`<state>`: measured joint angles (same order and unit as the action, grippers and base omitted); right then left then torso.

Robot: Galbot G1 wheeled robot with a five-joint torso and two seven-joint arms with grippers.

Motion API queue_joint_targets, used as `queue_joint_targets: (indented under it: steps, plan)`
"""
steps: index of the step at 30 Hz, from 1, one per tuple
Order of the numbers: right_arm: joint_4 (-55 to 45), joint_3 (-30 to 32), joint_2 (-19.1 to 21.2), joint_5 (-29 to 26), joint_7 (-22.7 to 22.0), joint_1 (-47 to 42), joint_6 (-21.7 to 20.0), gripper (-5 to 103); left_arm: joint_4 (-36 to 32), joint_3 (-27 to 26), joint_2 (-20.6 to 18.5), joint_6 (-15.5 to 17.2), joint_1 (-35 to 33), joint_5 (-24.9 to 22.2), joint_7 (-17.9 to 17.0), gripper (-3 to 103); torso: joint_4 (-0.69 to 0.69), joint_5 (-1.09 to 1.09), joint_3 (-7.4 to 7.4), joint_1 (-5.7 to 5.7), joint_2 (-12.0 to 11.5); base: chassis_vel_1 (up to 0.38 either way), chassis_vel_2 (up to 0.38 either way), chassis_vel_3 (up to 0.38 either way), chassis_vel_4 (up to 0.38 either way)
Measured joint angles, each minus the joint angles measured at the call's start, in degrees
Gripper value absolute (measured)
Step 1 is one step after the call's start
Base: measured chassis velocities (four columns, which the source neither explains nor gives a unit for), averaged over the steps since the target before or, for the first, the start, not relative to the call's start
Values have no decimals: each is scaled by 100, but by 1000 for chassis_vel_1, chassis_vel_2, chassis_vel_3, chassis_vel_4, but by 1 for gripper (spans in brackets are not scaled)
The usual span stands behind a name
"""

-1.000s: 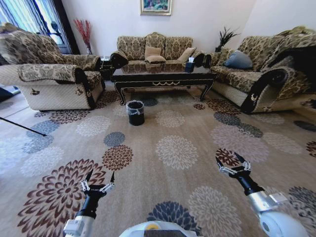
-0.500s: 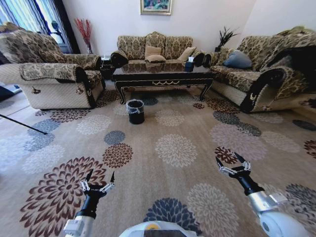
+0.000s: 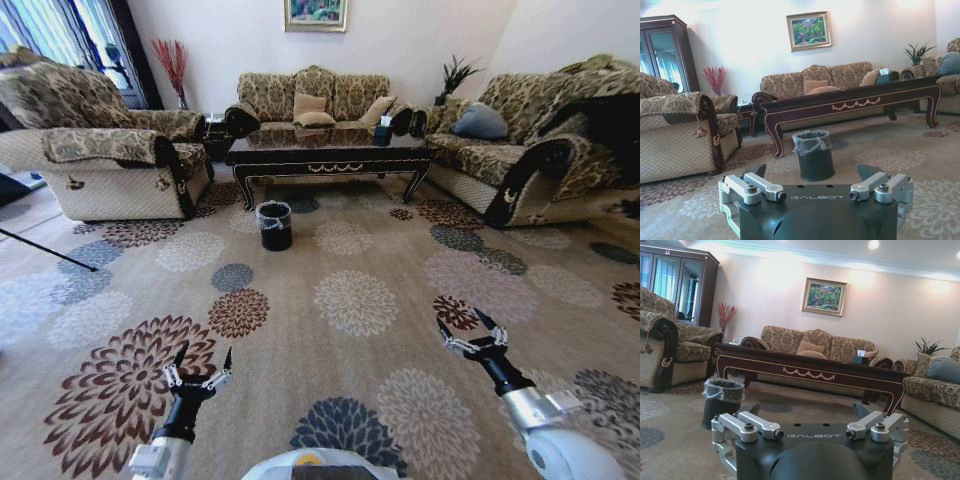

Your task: Move to the front of the table and pick up the trash from the floor, then place it into the trash bin.

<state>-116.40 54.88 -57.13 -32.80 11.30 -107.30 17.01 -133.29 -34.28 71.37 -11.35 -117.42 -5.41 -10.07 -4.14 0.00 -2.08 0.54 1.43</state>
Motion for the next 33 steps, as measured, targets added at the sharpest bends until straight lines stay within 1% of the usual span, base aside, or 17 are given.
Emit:
queue_joint_targets:
  steps: [2, 5, 19, 29, 31, 33]
  plan:
    - [0, 0, 0, 0, 0, 0, 0, 100, 0, 0, 0, 0, 0, 0, 0, 100, 0, 0, -15, -1, 14, 0, 0, 0, 0]
    - [0, 0, 0, 0, 0, 0, 0, 100, 0, 0, 0, 0, 0, 0, 0, 100, 1, 0, -124, -2, 124, 0, 0, 0, 0]
    - [0, 0, 0, 0, 0, 0, 0, 100, 0, 0, 0, 0, 0, 0, 0, 100, 0, 0, -262, 15, 266, 0, 0, 0, 0]
    - [0, 0, 0, 0, 0, 0, 0, 100, 0, 0, 0, -1, 0, 0, 0, 100, 0, 0, -438, 44, 469, 0, 0, 0, 0]
    - [0, 0, 0, 0, 0, 0, 0, 100, 0, 0, 0, -1, 0, 0, 0, 100, 0, 0, -500, 54, 541, 0, 0, 0, 0]
    - [0, 0, 0, 0, 0, 0, 0, 100, 0, 0, 0, -1, 0, 0, 0, 100, 0, 0, -518, 56, 563, 0, 0, 0, 0]
